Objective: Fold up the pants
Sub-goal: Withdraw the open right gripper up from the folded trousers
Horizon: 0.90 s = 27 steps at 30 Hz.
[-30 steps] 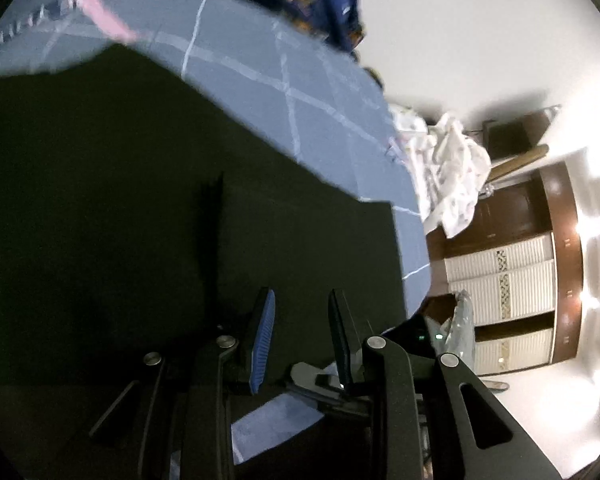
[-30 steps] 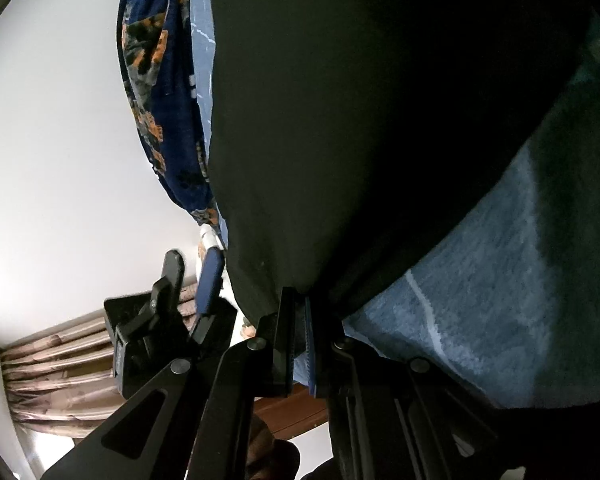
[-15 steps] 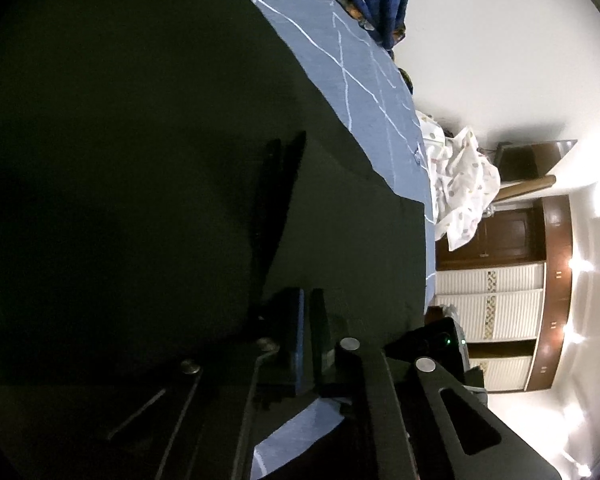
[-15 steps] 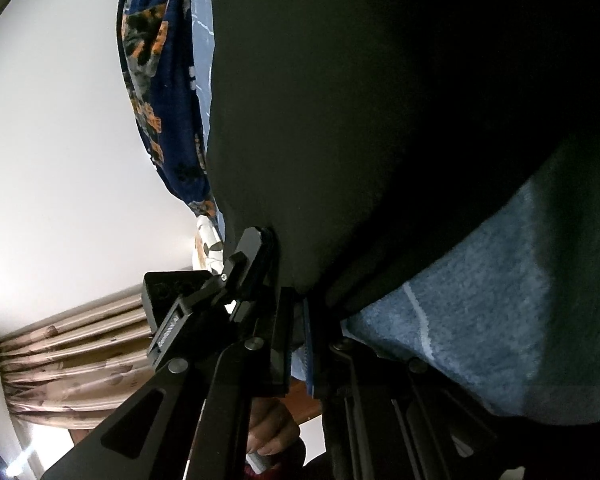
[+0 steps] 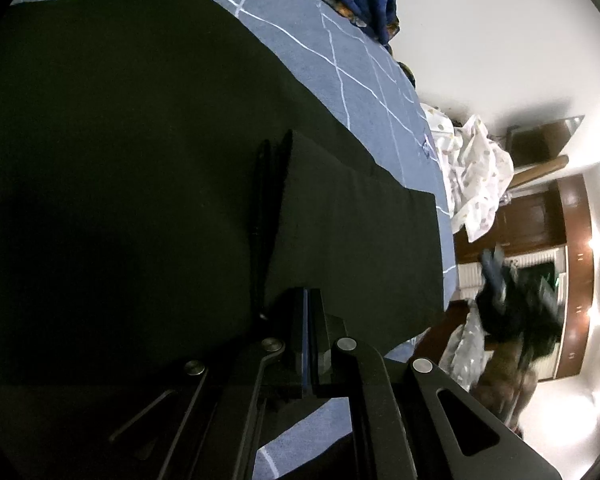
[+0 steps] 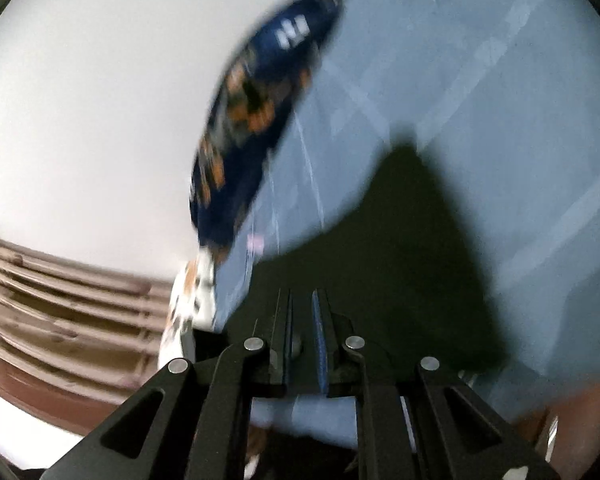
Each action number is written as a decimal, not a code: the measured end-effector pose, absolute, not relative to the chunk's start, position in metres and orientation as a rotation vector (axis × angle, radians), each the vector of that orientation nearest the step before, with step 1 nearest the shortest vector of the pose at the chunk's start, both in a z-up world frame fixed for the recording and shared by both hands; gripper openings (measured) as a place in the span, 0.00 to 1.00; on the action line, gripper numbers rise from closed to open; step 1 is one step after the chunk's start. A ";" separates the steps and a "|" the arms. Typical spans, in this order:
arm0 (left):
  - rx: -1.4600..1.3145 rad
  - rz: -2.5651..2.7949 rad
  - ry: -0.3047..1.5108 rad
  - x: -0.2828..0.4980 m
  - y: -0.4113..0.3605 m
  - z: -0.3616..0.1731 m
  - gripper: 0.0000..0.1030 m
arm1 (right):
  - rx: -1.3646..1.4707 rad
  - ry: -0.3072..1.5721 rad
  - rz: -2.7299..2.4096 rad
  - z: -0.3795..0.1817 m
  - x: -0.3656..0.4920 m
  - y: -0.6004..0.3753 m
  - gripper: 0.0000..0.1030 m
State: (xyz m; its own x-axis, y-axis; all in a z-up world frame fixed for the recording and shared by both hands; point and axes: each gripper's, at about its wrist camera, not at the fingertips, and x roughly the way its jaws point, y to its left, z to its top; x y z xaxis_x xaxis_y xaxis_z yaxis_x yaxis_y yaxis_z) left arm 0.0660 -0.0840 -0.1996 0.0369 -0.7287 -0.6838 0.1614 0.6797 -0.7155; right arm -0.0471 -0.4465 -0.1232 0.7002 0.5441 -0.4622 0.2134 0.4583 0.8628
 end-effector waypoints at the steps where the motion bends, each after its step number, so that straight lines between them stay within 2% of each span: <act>1: -0.522 -0.729 1.375 0.066 -0.084 -0.200 0.04 | 1.099 0.805 0.225 -0.124 -0.039 -0.452 0.12; 9: -0.488 -0.718 1.371 0.064 -0.086 -0.197 0.04 | 0.964 0.969 0.118 -0.177 0.008 -0.464 0.11; 10: -0.483 -0.718 1.370 0.063 -0.087 -0.196 0.04 | 0.987 0.972 0.108 -0.184 0.007 -0.469 0.07; 11: -0.479 -0.719 1.368 0.063 -0.088 -0.196 0.04 | 1.008 0.975 0.096 -0.191 0.006 -0.475 0.00; 14: -0.480 -0.719 1.366 0.064 -0.088 -0.196 0.04 | 1.100 0.943 0.119 -0.207 0.004 -0.488 0.00; 22: -0.476 -0.717 1.365 0.062 -0.088 -0.196 0.04 | 1.140 0.911 0.135 -0.205 0.005 -0.491 0.00; 24: -0.476 -0.713 1.368 0.062 -0.089 -0.196 0.04 | 1.105 0.878 0.186 -0.192 -0.005 -0.485 0.10; 27: -0.476 -0.710 1.367 0.062 -0.088 -0.195 0.04 | 1.088 0.824 0.325 -0.183 -0.027 -0.477 0.10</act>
